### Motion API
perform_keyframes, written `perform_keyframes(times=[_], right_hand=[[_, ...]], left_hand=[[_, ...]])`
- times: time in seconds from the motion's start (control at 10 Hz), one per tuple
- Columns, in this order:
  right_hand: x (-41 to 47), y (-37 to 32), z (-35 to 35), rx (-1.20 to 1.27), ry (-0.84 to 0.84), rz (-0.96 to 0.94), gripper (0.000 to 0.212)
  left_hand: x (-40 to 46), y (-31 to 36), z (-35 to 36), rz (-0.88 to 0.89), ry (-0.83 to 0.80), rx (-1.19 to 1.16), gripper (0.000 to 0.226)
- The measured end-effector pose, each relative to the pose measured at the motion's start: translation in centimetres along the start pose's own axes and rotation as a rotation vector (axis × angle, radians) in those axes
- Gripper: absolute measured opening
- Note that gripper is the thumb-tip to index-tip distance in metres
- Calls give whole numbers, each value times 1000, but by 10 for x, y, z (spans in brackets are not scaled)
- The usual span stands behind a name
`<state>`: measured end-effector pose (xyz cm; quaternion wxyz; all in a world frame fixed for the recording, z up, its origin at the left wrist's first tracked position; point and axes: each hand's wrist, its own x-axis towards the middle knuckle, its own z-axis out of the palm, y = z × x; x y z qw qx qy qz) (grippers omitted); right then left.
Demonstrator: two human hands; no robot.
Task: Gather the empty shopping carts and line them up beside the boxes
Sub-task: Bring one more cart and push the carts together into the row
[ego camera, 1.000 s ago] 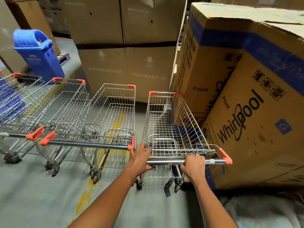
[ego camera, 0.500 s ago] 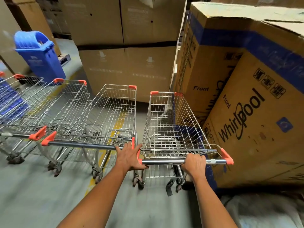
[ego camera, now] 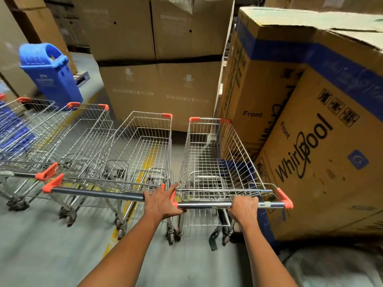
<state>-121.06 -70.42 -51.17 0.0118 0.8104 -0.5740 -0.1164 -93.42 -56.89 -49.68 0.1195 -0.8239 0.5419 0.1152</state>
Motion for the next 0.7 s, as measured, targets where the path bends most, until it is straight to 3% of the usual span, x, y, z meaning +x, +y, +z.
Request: perform_keyframes(times=[0.2,0.4,0.5,0.6,0.7], right_hand=[[-8,-4,-2,15,31,-35,23],[-12,-7,-4,14,28,-31,28],[-7,-9,-5,-17,25,-121,41],[-6,-17,-1,60,47,-345,75],[-12,-45,-13,261,196,-481,78]], left_hand=[[-1,-4,16,10,20,-160,122],[-3,-4,12,9,11,-170,117],[-5,-3,1,-8,34,-144,117],[-7,-5,-8,73,90,-108,123],[-12,-6,-25,170,172,-118,127]])
